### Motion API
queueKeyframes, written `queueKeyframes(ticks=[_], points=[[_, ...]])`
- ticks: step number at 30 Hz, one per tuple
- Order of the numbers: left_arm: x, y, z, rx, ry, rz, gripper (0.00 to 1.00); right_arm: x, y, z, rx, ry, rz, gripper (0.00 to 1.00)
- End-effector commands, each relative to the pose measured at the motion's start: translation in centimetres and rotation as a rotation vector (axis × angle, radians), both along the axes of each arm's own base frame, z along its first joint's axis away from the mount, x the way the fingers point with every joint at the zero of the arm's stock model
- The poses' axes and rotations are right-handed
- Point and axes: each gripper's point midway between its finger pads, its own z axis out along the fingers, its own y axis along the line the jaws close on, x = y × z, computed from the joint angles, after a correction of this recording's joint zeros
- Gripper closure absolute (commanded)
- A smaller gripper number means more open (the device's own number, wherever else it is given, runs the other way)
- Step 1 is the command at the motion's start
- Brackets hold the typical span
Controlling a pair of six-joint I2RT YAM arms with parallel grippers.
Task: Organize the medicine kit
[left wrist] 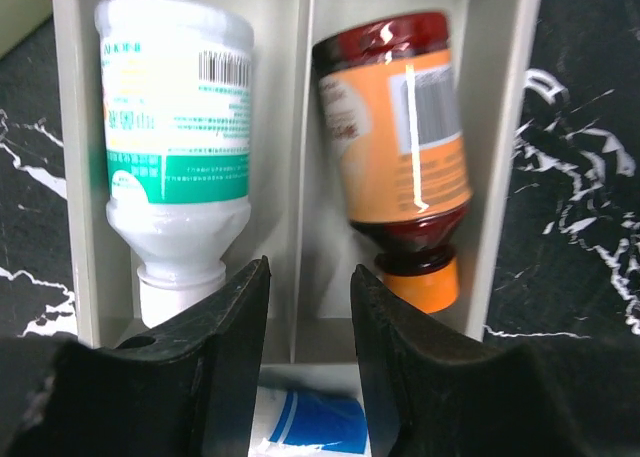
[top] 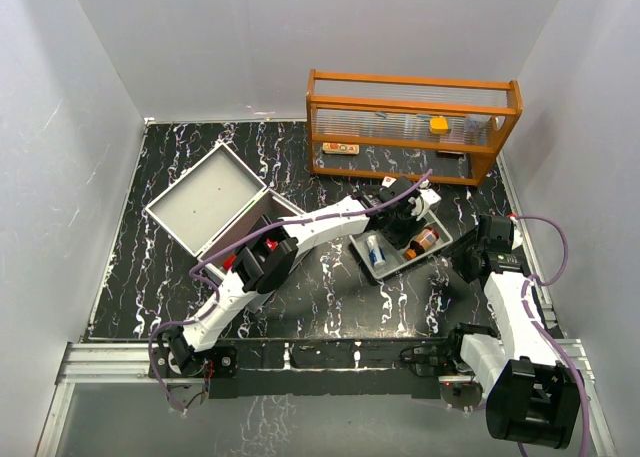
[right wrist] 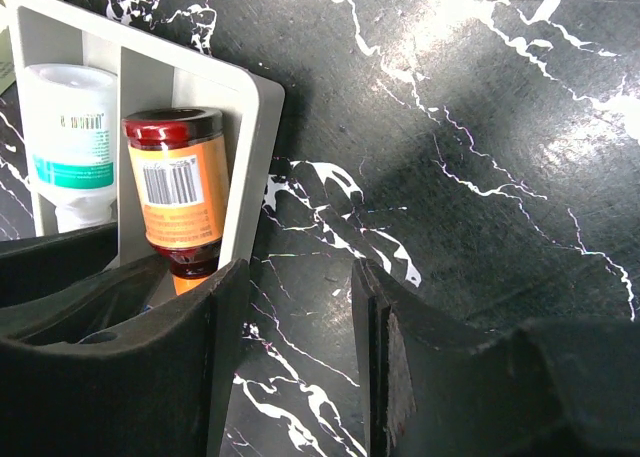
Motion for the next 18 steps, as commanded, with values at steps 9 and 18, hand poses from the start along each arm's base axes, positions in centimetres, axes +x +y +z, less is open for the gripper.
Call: queueKeyframes(ticks=[9,18], points=[[1.0,0.6,0.1,0.035,-0.038,0.008,0.69,1.2,0.0,0.6,0.003,-0.058,0.007,0.56],[0.6,0.9,-1.2,0.054,-0.035,-0.006,0.74,1.3,0.0,1.0,0.003,-0.065,0.012,0.56]])
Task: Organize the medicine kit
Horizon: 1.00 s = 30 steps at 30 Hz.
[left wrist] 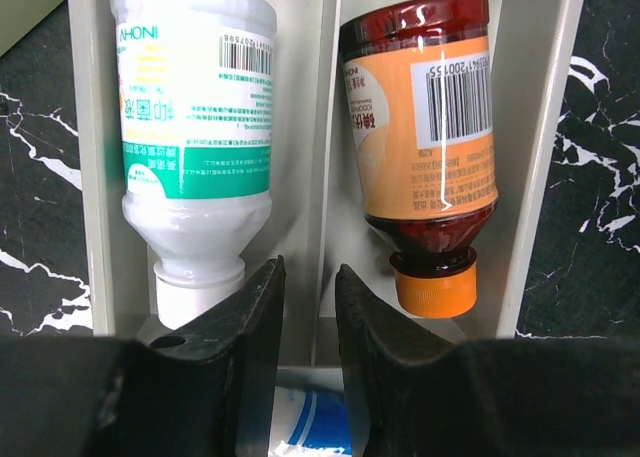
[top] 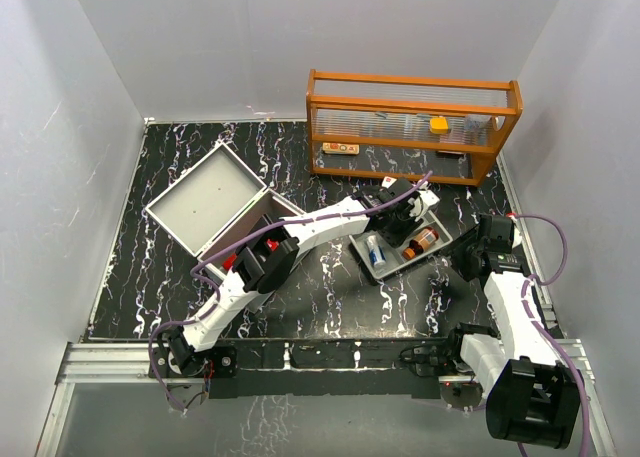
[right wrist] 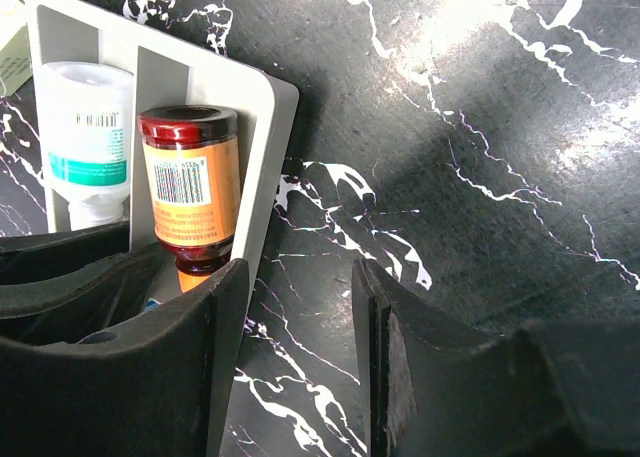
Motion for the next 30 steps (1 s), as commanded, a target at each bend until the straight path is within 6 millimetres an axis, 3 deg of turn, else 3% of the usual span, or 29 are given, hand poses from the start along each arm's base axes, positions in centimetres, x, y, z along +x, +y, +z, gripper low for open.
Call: queueKeyframes(ticks=[1,4,8,15,20,25,30], points=[[0.2,0.1,0.0,0.000,-0.015,-0.013,0.75,1.0,-0.3,0.9,-0.009,-0.051,-0.001,0.56],[0.1,0.1,-0.6,0.008,-0.010,-0.013,0.81,1.1,-0.4,1.0,-0.013,-0.053,-0.002,0.56],[0.0,0.3,-0.4,0.010,-0.012,-0.022,1.00,1.3,-0.5,1.4,-0.016,-0.060,-0.004,0.56],[-0.7,-0.4,4.4,-0.092,-0.021,-0.041,1.00,1.8,-0.6,2.7,-0.023,-0.083,-0.004,0.56],[-1.1,-1.5,7.5,-0.168,0.009,0.007,1.00,2.8,-1.1,6.0,-0.059,-0.133,0.010,0.55],[-1.0,-1.1,9.0,-0.224,-0.027,0.058,1.00,3.7,-2.1,8.8,-0.112,-0.172,0.000,0.55],[-0.8,-0.6,9.7,-0.218,-0.079,0.077,1.00,3.8,-2.3,9.4,-0.129,-0.182,-0.002,0.55]])
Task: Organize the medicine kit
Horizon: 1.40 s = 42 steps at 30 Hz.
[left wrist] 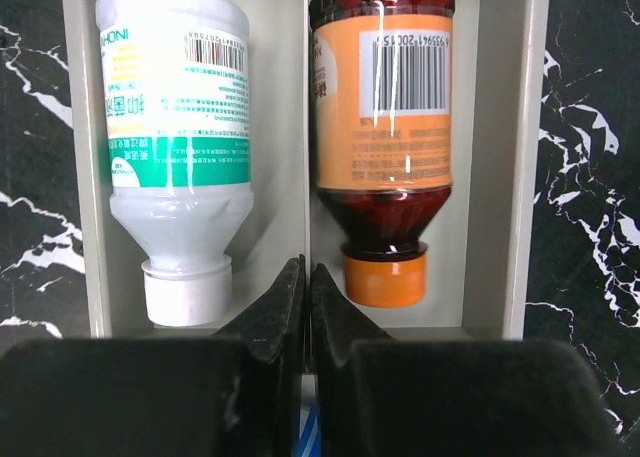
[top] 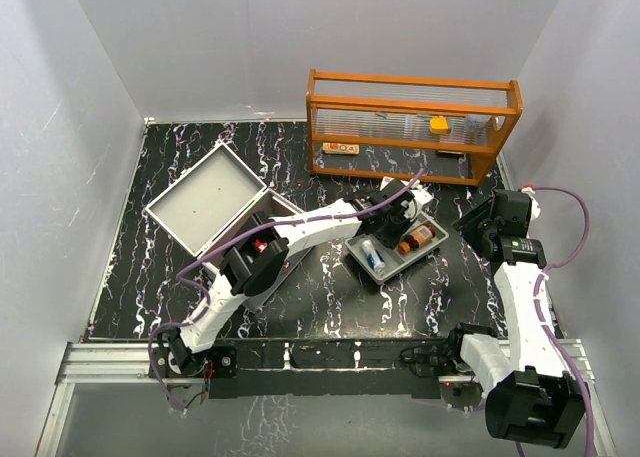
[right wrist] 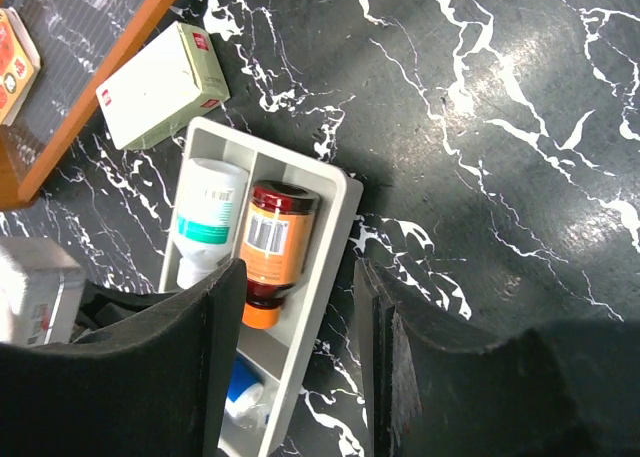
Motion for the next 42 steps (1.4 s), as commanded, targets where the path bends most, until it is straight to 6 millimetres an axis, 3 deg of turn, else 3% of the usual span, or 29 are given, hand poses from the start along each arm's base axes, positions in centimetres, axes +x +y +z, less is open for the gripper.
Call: queueKeyframes(ticks=[1,12,19,23,30,35,42], points=[[0.6,-1.4,8.3,-0.151,-0.132,0.025,1.00,0.5,-0.9,1.4,-0.042,-0.025,-0.014,0.54],[0.6,-1.4,9.0,-0.110,-0.253,0.019,1.00,0.4,-1.0,1.0,-0.043,-0.023,-0.020,0.54],[-0.1,-1.4,12.2,-0.150,-0.275,0.018,1.00,0.4,-1.1,1.8,-0.051,-0.033,-0.028,0.54],[-0.4,-1.0,14.4,-0.157,-0.277,0.023,1.00,0.5,-1.7,3.5,-0.079,-0.058,-0.052,0.55],[-1.0,0.7,16.4,-0.110,-0.267,0.024,1.00,0.9,-2.0,6.0,-0.087,-0.096,-0.067,0.55],[-2.2,1.5,19.8,-0.147,-0.232,0.029,1.00,1.7,-2.0,8.6,-0.094,-0.139,-0.053,0.55],[-1.6,4.6,22.4,-0.092,-0.295,0.090,1.00,2.6,-1.1,10.2,-0.065,-0.181,-0.010,0.55]])
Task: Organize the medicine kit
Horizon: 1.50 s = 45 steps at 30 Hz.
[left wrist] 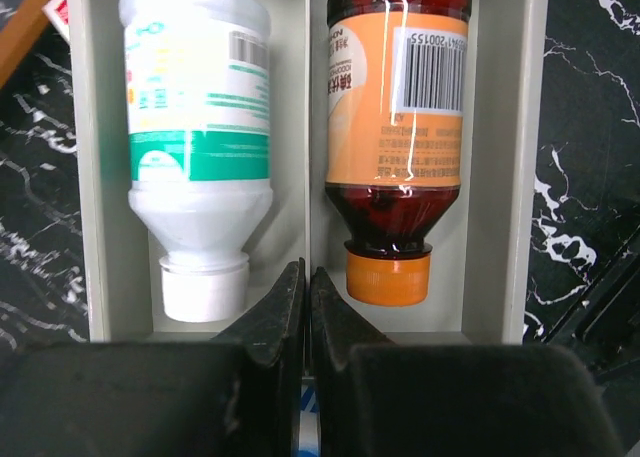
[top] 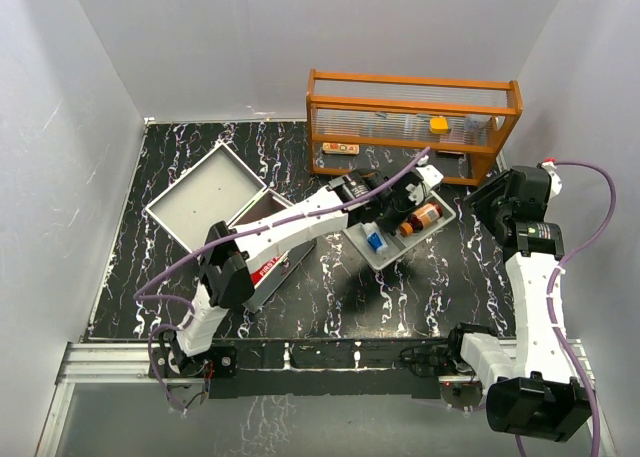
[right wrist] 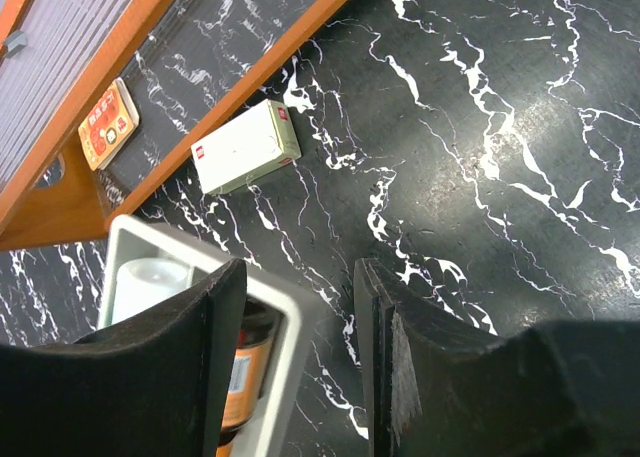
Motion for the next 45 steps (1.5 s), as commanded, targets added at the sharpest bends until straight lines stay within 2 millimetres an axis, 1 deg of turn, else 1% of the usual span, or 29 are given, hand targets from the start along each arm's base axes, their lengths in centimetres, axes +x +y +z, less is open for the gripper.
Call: queueKeyframes(ticks=[1,3,4,9,12,15,17,22,25,28,29,34,37,40,45], points=[[0.1,2.7,9.7,-0.118,-0.127,0.049,1.00,0.9,0.1,2.4,-0.007,-0.067,0.024,0.55],[0.2,3.6,10.0,-0.112,-0.128,0.055,1.00,0.9,0.4,2.2,0.004,-0.065,0.034,0.55],[0.6,4.3,10.3,-0.114,-0.129,0.068,1.00,0.9,0.5,2.0,0.009,-0.062,0.036,0.55],[1.8,7.6,10.6,-0.084,-0.131,0.128,1.00,0.8,0.6,1.3,0.018,-0.053,0.041,0.55],[2.4,10.0,10.6,-0.086,-0.122,0.171,1.00,0.8,0.7,0.7,0.021,-0.041,0.042,0.55],[3.1,13.2,10.5,-0.094,-0.101,0.229,1.00,0.7,0.8,0.2,0.029,-0.033,0.047,0.55],[3.1,15.3,10.3,-0.090,-0.099,0.265,1.00,0.6,0.9,-0.2,0.034,-0.026,0.049,0.55],[2.5,20.0,9.3,-0.067,-0.098,0.336,1.00,0.6,1.2,-1.0,0.046,-0.013,0.056,0.55],[2.6,23.5,8.8,-0.041,-0.105,0.455,1.00,0.6,1.4,-1.2,0.052,-0.012,0.068,0.55],[2.0,26.2,7.2,-0.012,-0.095,0.509,1.00,0.5,1.5,-1.5,0.054,-0.008,0.076,0.55],[1.6,26.9,7.2,-0.025,-0.098,0.511,1.00,0.5,1.5,-1.7,0.056,-0.005,0.077,0.55],[0.6,29.1,5.6,-0.022,-0.121,0.486,1.00,0.6,1.9,-2.5,0.072,0.005,0.095,0.55],[0.6,30.1,5.1,-0.022,-0.146,0.468,1.00,0.6,2.1,-2.8,0.082,0.008,0.101,0.55],[1.1,30.9,4.8,-0.016,-0.158,0.471,1.00,0.6,2.2,-3.1,0.087,0.011,0.104,0.55],[1.4,31.2,4.5,-0.004,-0.175,0.435,1.00,0.6,2.3,-3.1,0.088,0.012,0.105,0.55]])
